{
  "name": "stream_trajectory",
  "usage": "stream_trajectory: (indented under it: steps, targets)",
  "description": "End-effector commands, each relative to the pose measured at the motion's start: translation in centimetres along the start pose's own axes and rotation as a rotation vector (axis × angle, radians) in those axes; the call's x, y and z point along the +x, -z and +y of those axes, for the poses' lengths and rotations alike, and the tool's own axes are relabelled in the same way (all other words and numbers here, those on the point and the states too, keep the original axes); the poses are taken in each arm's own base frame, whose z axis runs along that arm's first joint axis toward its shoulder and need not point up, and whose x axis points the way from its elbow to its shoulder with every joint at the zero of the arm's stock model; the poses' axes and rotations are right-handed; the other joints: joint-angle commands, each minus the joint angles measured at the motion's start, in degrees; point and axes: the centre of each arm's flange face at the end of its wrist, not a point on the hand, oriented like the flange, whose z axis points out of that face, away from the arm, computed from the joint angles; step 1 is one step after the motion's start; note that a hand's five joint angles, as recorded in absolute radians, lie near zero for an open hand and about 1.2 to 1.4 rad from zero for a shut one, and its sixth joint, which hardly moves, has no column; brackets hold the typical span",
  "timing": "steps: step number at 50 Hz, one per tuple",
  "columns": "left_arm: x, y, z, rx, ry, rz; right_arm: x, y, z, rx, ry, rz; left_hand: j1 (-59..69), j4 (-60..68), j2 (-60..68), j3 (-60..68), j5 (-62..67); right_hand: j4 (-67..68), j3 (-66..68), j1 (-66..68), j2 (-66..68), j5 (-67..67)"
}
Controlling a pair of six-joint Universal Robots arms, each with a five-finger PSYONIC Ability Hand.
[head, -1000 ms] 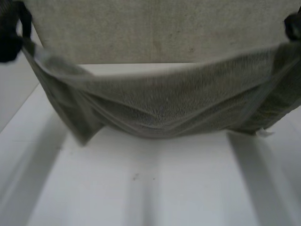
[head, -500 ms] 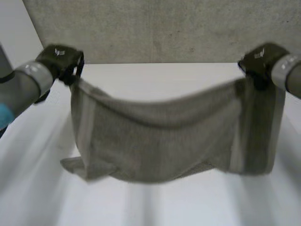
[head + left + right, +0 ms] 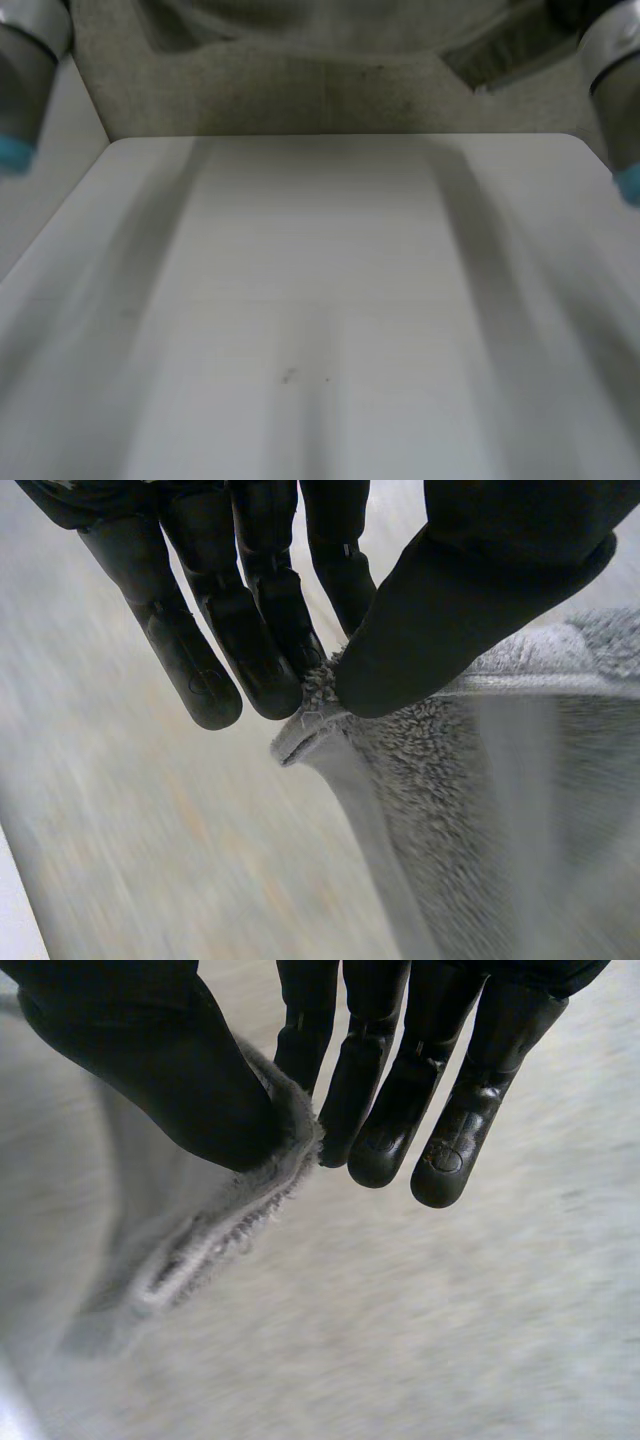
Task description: Fold the towel.
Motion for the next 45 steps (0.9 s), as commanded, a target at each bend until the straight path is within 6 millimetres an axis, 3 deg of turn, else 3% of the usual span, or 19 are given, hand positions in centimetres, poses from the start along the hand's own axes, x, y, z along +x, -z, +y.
stream_trajectory:
  steps: [1, 2, 3, 4, 5, 8, 14, 18, 20, 21, 23, 24, 25, 26, 28, 33, 37, 39, 45]
  targets:
    - [2.3, 5.7, 10.3, -0.282, 0.024, 0.050, -6.8, 3.9, 6.4, -0.164, -0.025, -0.263, 13.5, 10.2, 10.3, 10.2, 11.0, 11.5, 11.9, 24.2, 12.5, 13.5]
    - [2.3, 5.7, 10.4, -0.283, 0.024, 0.051, -8.4, 4.9, 8.0, -0.204, -0.032, -0.323, 13.5, 10.2, 10.3, 10.2, 11.0, 11.5, 11.9, 24.2, 12.5, 13.5]
    - [3.0, 7.3, 12.8, -0.335, 0.028, 0.063, -10.1, 6.2, 9.8, -0.258, -0.033, -0.380, 13.5, 10.2, 10.3, 10.2, 11.0, 11.5, 11.9, 24.2, 12.5, 13.5]
    - [3.6, 9.0, 15.1, -0.389, 0.029, 0.074, -10.1, 6.2, 9.8, -0.259, -0.033, -0.381, 13.5, 10.2, 10.3, 10.2, 11.0, 11.5, 11.9, 24.2, 12.5, 13.5]
    - [3.6, 9.0, 15.1, -0.389, 0.029, 0.074, -11.5, 7.4, 11.4, -0.316, -0.037, -0.432, 13.5, 10.2, 10.3, 10.2, 11.0, 11.5, 11.9, 24.2, 12.5, 13.5]
    - [4.5, 11.5, 17.7, -0.468, 0.005, 0.103, -13.3, 9.5, 13.6, -0.417, -0.032, -0.519, 13.5, 10.2, 10.3, 10.2, 11.0, 11.5, 11.9, 24.2, 12.5, 13.5]
    - [4.9, 15.8, 19.1, -0.620, -0.109, 0.212, -13.2, 12.0, 14.6, -0.575, -0.004, -0.626, 13.5, 10.2, 10.3, 10.2, 11.0, 11.5, 11.9, 24.2, 12.5, 13.5]
    - [3.6, 17.4, 17.6, -0.718, -0.182, 0.248, -10.2, 14.3, 13.1, -0.748, 0.001, -0.705, 13.5, 10.2, 10.3, 10.2, 11.0, 11.5, 11.9, 24.2, 12.5, 13.5]
    - [2.2, 19.6, 15.8, -0.873, -0.228, 0.293, -9.1, 15.1, 12.4, -0.802, -0.005, -0.729, 13.5, 10.2, 10.3, 10.2, 11.0, 11.5, 11.9, 24.2, 12.5, 13.5]
    - [2.2, 19.6, 15.8, -0.874, -0.229, 0.293, -7.8, 16.1, 11.8, -0.858, -0.016, -0.758, 13.5, 10.2, 10.3, 10.2, 11.0, 11.5, 11.9, 24.2, 12.5, 13.5]
    - [1.4, 22.3, 13.6, -1.041, -0.231, 0.356, -6.9, 16.9, 11.3, -0.891, -0.017, -0.783, 13.5, 10.2, 10.3, 10.2, 11.0, 11.5, 11.9, 24.2, 12.5, 13.5]
    - [1.3, 22.3, 13.6, -1.042, -0.231, 0.356, -6.1, 17.6, 10.8, -0.904, 0.002, -0.804, 13.5, 10.2, 10.3, 10.2, 11.0, 11.5, 11.9, 24.2, 12.5, 13.5]
    - [1.2, 23.6, 11.5, -1.096, -0.231, 0.396, -5.1, 18.1, 10.0, -0.897, 0.040, -0.813, 13.5, 10.2, 10.3, 10.2, 11.0, 11.5, 11.9, 24.2, 12.5, 13.5]
    - [1.2, 23.6, 11.5, -1.096, -0.231, 0.397, -5.1, 18.1, 10.0, -0.897, 0.040, -0.813, 13.5, 10.2, 10.3, 10.2, 11.0, 11.5, 11.9, 24.2, 12.5, 13.5]
    - [2.0, 25.3, 7.7, -1.078, -0.214, 0.500, -3.6, 19.0, 8.4, -0.861, 0.113, -0.811, 13.5, 10.2, 10.3, 10.2, 11.0, 11.5, 11.9, 24.2, 12.5, 13.5]
    - [2.1, 24.8, 5.6, -0.929, -0.232, 0.524, -2.8, 18.6, 7.7, -0.787, 0.155, -0.773, 13.5, 10.2, 10.3, 10.2, 11.0, 11.5, 11.9, 24.2, 12.5, 13.5]
    - [2.0, 24.0, 6.2, -0.889, -0.246, 0.513, -3.0, 17.8, 8.0, -0.744, 0.166, -0.730, 13.5, 10.2, 10.3, 10.2, 11.0, 11.5, 11.9, 24.2, 12.5, 13.5]
    - [1.8, 22.7, 8.6, -0.866, -0.266, 0.503, -3.9, 16.6, 9.3, -0.726, 0.161, -0.691, 13.5, 10.2, 10.3, 10.2, 11.0, 11.5, 11.9, 24.2, 12.5, 13.5]
    - [2.8, 20.0, 12.3, -0.839, -0.290, 0.502, -6.5, 12.9, 13.2, -0.720, 0.155, -0.601, 13.5, 10.2, 10.3, 10.2, 11.0, 11.5, 11.9, 24.2, 12.5, 13.5]
